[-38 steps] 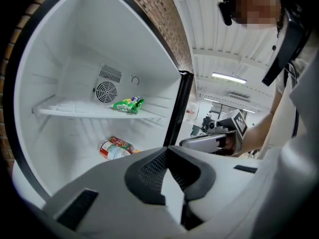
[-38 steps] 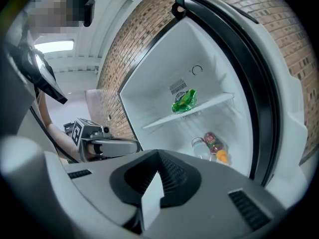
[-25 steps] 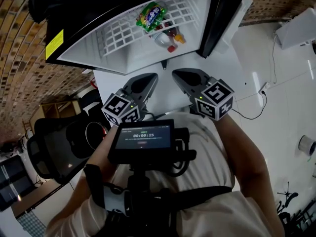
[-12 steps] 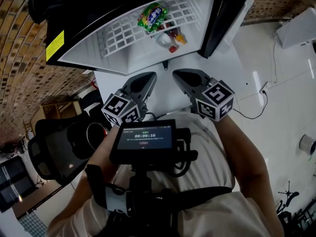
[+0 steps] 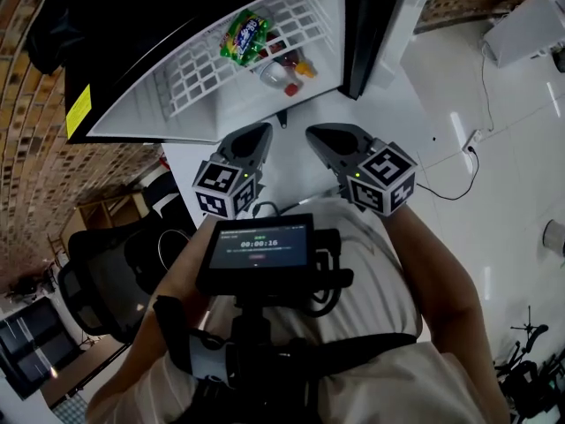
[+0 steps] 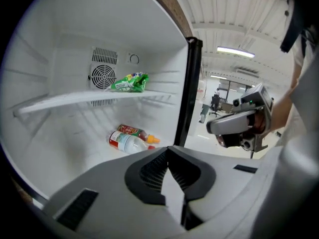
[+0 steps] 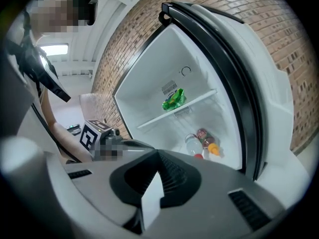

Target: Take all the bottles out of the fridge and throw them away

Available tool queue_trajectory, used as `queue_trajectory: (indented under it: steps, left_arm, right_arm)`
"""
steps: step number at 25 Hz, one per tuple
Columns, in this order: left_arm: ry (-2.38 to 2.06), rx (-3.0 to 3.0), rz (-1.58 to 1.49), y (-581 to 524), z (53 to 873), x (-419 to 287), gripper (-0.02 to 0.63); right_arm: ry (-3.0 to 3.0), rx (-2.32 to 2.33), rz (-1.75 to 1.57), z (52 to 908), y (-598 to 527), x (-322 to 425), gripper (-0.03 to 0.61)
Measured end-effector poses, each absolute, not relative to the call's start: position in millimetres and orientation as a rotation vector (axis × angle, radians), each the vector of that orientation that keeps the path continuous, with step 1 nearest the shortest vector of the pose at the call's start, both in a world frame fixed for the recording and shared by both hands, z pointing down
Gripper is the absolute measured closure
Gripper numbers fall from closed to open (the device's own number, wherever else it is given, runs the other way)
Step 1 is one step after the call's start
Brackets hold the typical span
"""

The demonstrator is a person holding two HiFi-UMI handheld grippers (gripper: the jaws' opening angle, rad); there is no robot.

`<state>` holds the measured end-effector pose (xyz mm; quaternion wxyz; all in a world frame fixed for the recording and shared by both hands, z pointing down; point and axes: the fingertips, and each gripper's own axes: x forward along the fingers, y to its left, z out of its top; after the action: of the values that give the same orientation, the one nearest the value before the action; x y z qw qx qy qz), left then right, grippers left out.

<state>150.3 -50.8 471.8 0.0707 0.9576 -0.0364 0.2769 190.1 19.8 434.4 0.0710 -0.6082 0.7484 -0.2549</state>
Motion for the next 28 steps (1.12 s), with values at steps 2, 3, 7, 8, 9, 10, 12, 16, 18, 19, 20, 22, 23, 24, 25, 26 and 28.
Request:
queue_trajectory:
  steps: [2,3,7,8,9,10,12,16,18,19,20,22,23,24,25,26,28]
  left_arm:
    - [-0.16,2.83,0.877,-58,485,156,0.592]
    - [-0.185,2.784,0.875,-61,490,160,0.592]
    - [-0.279,2.588,0.863,-67,513,178,0.592]
    - [-0.312,2.552,0.879,-70,521,181,0.589]
    - [-0.354,2.516,0.895,-73,530,183,0.588]
    - [-0.402,2.478,0.907,-76,537,185,0.573]
    - [-0.503,2.414,0.914,-83,548,189,0.5]
    - [-0.675,2.411,0.935,-97,555,203,0.394]
    - [-0.716,2.374,0.927,-97,562,213,0.368]
    - [-0.733,2.312,0.905,-95,567,218,0.368]
    - [-0.757,2.232,0.876,-93,573,223,0.362]
    - [-0.829,2.081,0.815,-94,582,228,0.35]
    - [-0.872,2.02,0.782,-96,585,227,0.337]
    - [-0.91,1.971,0.743,-99,587,226,0.328]
    - [-0.94,1.936,0.698,-102,587,225,0.328]
    - [-0.96,1.913,0.656,-105,586,224,0.328]
    - [-0.993,1.889,0.618,-111,586,220,0.328]
  right_arm:
    - [2.241,-1.834,-0.778,438,23,194,0.577]
    - [2.236,-1.836,-0.785,439,25,196,0.577]
    - [2.223,-1.84,-0.81,445,32,203,0.577]
    - [2.222,-1.84,-0.816,446,34,205,0.577]
    - [2.223,-1.838,-0.822,447,36,206,0.577]
    - [2.224,-1.837,-0.829,449,39,208,0.577]
    - [2.225,-1.833,-0.843,452,44,213,0.577]
    - [2.196,-1.834,-0.879,460,52,222,0.577]
    - [2.187,-1.824,-0.906,467,56,226,0.577]
    - [2.189,-1.816,-0.92,470,59,229,0.577]
    - [2.193,-1.809,-0.932,473,61,233,0.577]
    - [2.197,-1.796,-0.949,477,64,242,0.577]
    - [2.196,-1.791,-0.956,478,66,246,0.577]
    - [2.196,-1.786,-0.961,479,66,249,0.577]
    - [2.198,-1.782,-0.966,479,67,250,0.577]
    - [2.203,-1.778,-0.97,479,68,251,0.577]
    - [2.219,-1.772,-0.982,480,68,248,0.577]
